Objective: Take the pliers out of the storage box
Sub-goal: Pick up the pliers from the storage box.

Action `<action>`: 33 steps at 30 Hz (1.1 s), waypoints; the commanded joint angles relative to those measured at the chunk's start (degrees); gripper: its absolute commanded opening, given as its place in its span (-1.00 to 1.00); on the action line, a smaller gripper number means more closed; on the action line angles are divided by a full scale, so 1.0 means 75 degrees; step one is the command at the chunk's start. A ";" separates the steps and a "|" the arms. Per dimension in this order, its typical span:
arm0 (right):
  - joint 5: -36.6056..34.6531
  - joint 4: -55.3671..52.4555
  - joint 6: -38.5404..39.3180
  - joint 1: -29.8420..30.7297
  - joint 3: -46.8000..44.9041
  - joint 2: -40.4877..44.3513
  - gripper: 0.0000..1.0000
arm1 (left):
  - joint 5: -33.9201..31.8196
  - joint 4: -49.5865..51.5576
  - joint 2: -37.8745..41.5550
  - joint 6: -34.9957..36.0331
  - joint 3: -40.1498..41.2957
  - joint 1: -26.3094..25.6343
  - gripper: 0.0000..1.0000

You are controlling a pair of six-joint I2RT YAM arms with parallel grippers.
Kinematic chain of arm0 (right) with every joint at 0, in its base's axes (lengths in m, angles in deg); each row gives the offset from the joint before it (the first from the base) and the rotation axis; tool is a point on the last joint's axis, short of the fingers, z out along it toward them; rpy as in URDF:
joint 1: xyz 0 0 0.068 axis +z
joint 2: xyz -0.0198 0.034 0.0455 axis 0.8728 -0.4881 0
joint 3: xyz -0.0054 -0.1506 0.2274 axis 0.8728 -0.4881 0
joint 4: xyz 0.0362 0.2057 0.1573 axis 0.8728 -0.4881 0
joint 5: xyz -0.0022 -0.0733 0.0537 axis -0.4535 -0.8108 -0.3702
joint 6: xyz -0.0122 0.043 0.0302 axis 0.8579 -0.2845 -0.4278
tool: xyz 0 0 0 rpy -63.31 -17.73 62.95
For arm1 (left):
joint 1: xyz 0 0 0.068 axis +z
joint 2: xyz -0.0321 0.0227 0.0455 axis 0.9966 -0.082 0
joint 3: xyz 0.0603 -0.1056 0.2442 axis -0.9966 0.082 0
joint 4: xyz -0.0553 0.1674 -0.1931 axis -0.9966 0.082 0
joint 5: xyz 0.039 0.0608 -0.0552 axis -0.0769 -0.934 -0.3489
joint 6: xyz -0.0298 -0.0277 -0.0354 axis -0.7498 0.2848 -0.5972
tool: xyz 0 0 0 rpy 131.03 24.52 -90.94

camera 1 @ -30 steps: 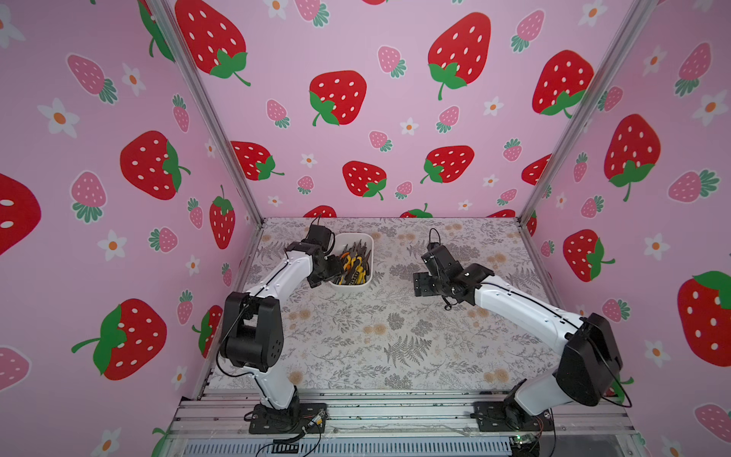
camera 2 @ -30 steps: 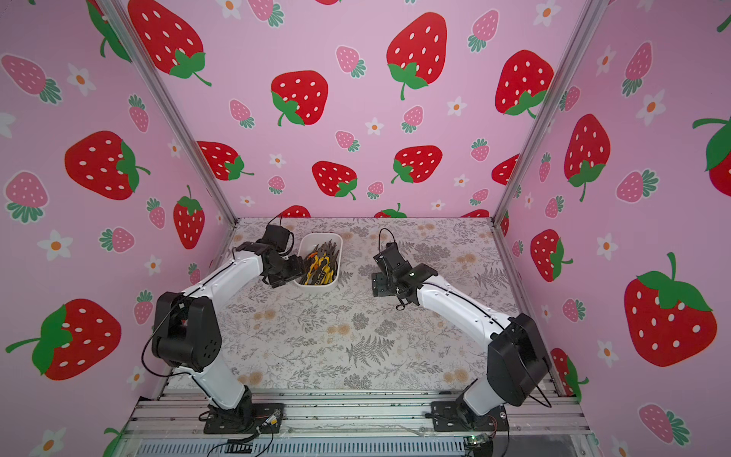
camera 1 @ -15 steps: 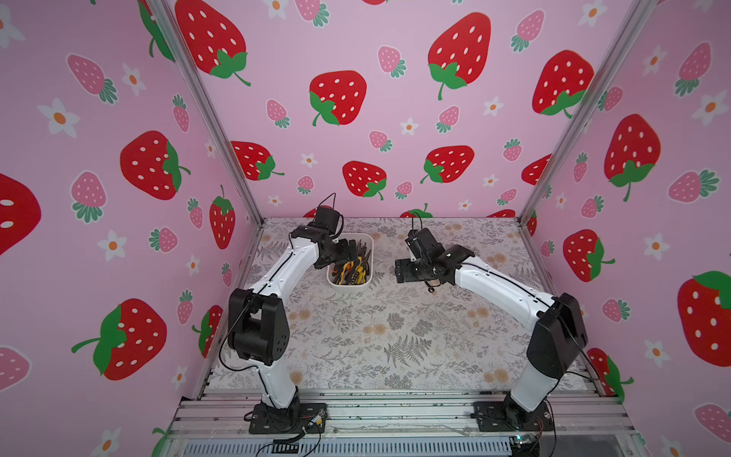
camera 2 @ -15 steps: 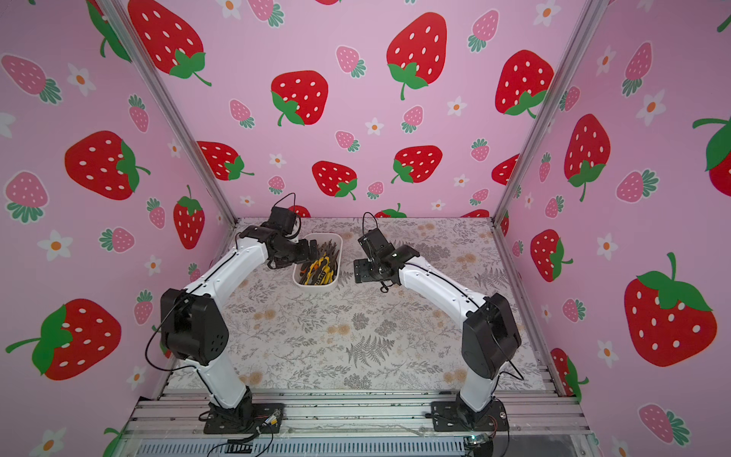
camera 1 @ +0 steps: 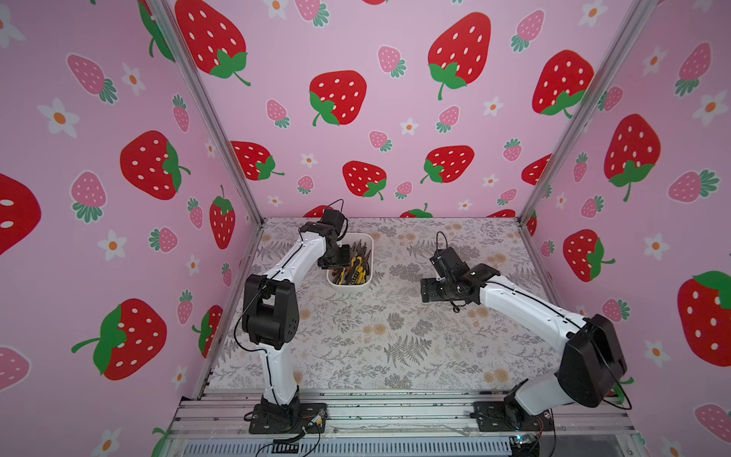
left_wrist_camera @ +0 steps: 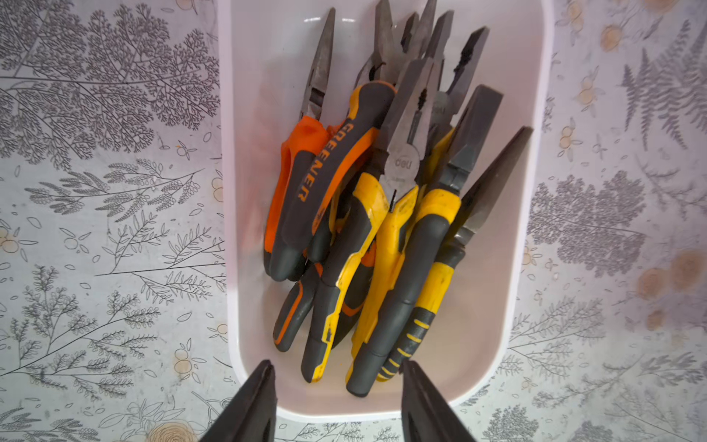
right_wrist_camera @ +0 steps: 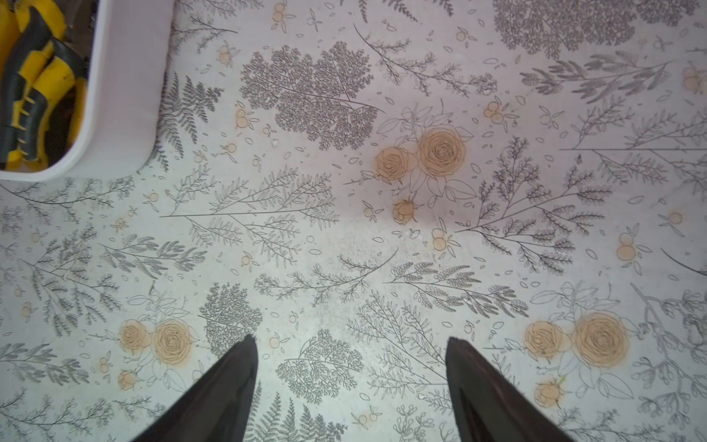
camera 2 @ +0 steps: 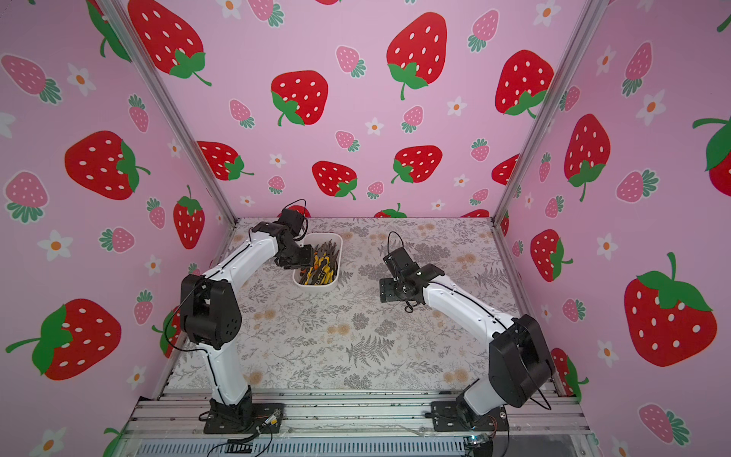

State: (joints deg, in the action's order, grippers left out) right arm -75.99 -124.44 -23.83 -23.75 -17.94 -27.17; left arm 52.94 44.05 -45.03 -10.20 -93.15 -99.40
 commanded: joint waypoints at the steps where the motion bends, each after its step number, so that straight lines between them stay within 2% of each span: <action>1: 0.0120 0.0111 -0.0060 -0.0051 -0.0159 0.0219 0.66 | -0.0239 0.0344 -0.0269 0.0125 -0.0199 -0.0040 0.07; 14: 0.0240 0.0237 -0.0103 -0.0276 -0.0633 0.0434 0.66 | -0.0774 0.0468 -0.0971 0.0199 -0.0481 -0.0181 0.07; 19: 0.0233 0.0261 -0.0115 -0.0339 -0.0772 0.0527 0.66 | -0.0816 0.0406 -0.1176 0.0157 -0.0527 -0.0190 0.01; 23: 0.0242 0.0271 -0.0150 -0.0359 -0.0845 0.0561 0.66 | -0.0820 0.0388 -0.1305 0.0156 -0.0588 -0.0198 -0.19; 29: 0.0248 0.0301 -0.0197 -0.0368 -0.0904 0.0611 0.66 | -0.0922 0.0377 -0.1344 0.0163 -0.0543 -0.0246 -0.34; 33: 0.0257 0.0301 -0.0209 -0.0371 -0.0916 0.0626 0.66 | -0.0968 0.0319 -0.1245 0.0138 -0.0463 -0.0263 -0.61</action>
State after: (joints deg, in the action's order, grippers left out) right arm -74.59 -122.41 -24.70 -26.19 -24.17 -23.87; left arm 45.68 45.69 -54.67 -8.49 -95.46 -100.78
